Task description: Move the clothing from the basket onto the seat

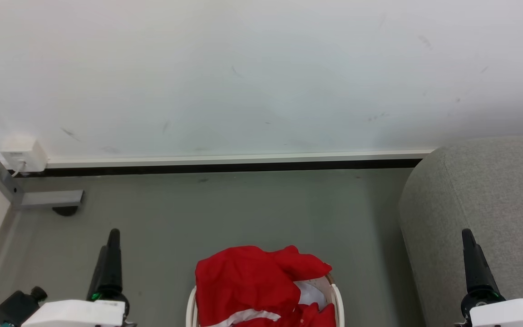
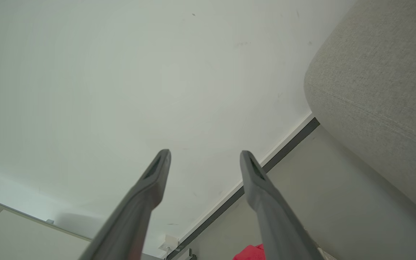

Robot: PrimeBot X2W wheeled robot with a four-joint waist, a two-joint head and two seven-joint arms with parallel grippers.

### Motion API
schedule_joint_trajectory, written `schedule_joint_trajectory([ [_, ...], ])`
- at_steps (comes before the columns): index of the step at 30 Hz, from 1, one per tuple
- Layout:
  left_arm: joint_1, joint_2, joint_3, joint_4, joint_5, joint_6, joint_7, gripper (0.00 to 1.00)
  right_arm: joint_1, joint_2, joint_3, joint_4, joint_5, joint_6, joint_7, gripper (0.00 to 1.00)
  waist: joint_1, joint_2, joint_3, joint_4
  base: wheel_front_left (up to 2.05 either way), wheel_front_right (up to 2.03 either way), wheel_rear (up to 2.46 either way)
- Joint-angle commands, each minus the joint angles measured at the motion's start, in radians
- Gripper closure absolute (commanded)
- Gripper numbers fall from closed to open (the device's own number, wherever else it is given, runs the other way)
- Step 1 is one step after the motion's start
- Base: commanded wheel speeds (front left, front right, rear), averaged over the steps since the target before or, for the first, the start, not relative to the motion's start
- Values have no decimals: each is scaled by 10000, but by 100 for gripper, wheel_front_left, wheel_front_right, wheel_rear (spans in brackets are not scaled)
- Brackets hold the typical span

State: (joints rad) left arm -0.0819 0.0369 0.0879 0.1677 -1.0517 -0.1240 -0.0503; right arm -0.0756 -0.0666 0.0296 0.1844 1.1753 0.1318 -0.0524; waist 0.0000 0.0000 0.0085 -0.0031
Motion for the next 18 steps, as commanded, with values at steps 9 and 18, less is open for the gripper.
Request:
schedule_joint_trajectory([
  [9,-49,107,-84,-419,2470,185,-390,0,-274,-128,74,-168,-2214,-8,-369,0,0,0,49,-16,0,0,0],
  [18,-19,120,-256,-475,4149,290,-673,0,-337,-201,423,163,-4240,-9,-648,0,0,0,76,10,0,0,0],
])
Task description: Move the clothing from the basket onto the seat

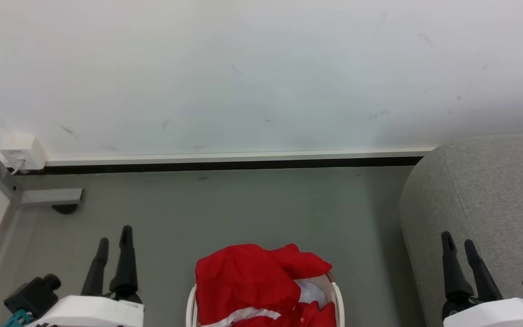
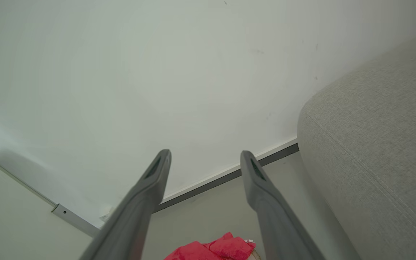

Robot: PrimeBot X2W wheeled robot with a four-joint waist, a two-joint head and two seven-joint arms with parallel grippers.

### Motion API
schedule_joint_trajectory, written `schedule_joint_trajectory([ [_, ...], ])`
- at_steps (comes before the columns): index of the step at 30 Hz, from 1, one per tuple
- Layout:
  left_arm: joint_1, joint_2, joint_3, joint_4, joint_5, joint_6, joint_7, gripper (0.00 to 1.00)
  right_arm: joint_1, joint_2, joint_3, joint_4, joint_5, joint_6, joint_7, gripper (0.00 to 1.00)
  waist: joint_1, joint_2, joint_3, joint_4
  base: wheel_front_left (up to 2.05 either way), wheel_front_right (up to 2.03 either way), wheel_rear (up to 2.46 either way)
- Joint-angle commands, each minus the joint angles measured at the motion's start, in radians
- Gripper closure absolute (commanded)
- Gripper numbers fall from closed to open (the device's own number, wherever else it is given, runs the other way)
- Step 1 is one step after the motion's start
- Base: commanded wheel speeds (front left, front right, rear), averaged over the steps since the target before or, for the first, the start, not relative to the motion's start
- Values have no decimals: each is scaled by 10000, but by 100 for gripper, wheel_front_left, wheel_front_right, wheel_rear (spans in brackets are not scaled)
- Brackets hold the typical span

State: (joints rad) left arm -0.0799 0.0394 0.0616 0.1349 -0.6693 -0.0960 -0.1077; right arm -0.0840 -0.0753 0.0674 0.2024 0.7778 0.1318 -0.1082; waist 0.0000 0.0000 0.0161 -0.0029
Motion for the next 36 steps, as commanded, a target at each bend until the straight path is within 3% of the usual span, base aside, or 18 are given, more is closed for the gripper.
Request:
schedule_joint_trajectory([
  [1,-27,96,-15,-141,437,11,-134,0,-271,-121,80,48,-429,-10,-114,0,0,0,-4,12,0,0,0],
  [15,45,110,-149,-82,2033,150,-504,0,-382,-115,321,234,-2192,-12,-495,0,0,0,-20,29,0,0,0],
  [36,6,126,-214,61,3714,80,-975,0,-435,-117,616,518,-3854,-15,-977,0,0,0,-44,47,0,0,0],
])
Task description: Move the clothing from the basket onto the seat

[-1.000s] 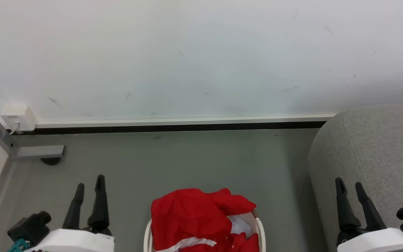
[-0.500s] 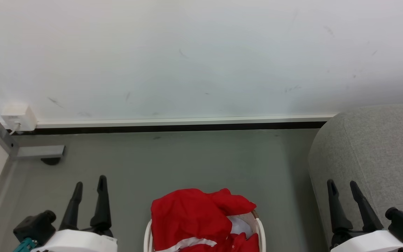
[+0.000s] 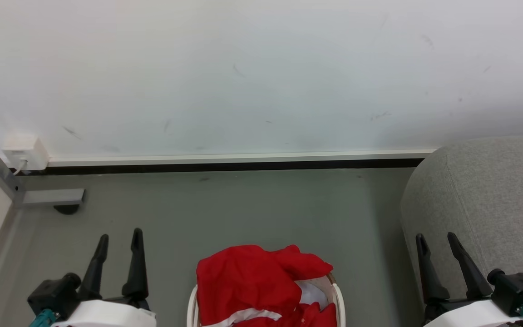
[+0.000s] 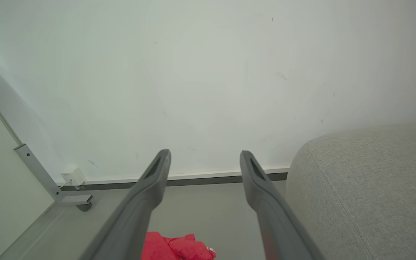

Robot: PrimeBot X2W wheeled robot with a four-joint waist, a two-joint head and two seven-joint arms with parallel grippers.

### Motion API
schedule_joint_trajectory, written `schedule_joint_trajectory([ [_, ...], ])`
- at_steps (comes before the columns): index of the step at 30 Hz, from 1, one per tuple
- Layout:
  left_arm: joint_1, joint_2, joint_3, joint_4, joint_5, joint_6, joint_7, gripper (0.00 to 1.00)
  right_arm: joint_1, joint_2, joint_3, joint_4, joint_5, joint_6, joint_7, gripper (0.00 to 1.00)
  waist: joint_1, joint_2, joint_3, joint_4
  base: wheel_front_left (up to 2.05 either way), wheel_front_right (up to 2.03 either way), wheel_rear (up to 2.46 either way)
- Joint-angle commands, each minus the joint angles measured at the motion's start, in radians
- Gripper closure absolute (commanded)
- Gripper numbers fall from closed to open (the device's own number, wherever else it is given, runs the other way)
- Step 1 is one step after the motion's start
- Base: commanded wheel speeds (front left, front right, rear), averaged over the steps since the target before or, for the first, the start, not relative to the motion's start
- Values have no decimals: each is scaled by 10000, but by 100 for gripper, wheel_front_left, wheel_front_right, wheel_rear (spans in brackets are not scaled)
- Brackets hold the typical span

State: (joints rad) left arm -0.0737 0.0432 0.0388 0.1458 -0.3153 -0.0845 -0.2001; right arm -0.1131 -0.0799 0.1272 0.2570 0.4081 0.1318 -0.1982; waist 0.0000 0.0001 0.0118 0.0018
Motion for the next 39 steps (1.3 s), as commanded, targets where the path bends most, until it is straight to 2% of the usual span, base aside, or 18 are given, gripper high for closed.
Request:
schedule_joint_trajectory([
  [1,-55,89,15,-56,245,-34,-66,0,-147,-70,30,-15,-235,-15,-91,0,0,-1,-3,1,0,0,0],
  [31,-5,108,-123,-95,2287,-36,-650,0,-135,10,227,-218,-1937,-20,-671,0,0,-1,16,15,0,0,0],
  [39,-1,105,-87,-46,2132,-56,-647,0,-121,37,217,-221,-1833,-21,-678,0,0,-1,23,18,0,0,0],
])
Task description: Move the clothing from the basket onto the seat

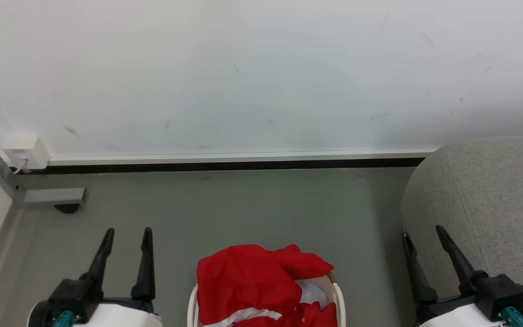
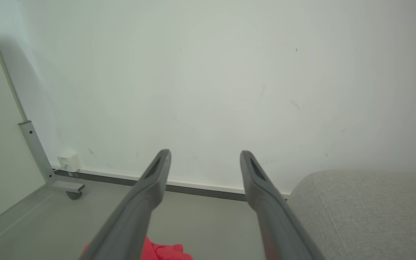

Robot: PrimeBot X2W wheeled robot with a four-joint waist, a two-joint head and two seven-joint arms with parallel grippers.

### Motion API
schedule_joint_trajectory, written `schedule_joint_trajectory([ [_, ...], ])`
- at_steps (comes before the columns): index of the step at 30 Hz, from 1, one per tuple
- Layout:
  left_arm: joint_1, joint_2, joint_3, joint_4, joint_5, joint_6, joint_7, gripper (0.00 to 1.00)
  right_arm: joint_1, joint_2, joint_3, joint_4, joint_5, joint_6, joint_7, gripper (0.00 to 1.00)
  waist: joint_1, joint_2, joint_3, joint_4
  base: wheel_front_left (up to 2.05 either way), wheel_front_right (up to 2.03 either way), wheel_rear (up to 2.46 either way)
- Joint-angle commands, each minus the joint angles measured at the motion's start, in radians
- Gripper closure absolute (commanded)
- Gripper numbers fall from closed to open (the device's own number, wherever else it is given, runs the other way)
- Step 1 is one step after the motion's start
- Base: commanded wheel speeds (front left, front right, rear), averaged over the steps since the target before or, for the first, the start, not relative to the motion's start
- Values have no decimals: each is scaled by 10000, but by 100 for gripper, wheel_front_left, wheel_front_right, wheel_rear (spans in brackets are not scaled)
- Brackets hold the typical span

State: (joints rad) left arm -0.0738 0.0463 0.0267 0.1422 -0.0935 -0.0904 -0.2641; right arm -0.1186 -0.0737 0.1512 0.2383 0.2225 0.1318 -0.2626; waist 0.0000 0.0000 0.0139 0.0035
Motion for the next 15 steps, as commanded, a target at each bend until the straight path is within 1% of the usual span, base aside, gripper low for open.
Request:
schedule_joint_trajectory([
  [1,-3,74,36,-4,-104,-1,-7,0,-62,-20,-31,-35,33,-21,-34,0,0,0,4,1,0,0,0],
  [15,-29,73,68,30,-195,-35,-7,0,-66,-15,-20,8,62,-21,-32,0,0,0,7,3,0,0,0],
])
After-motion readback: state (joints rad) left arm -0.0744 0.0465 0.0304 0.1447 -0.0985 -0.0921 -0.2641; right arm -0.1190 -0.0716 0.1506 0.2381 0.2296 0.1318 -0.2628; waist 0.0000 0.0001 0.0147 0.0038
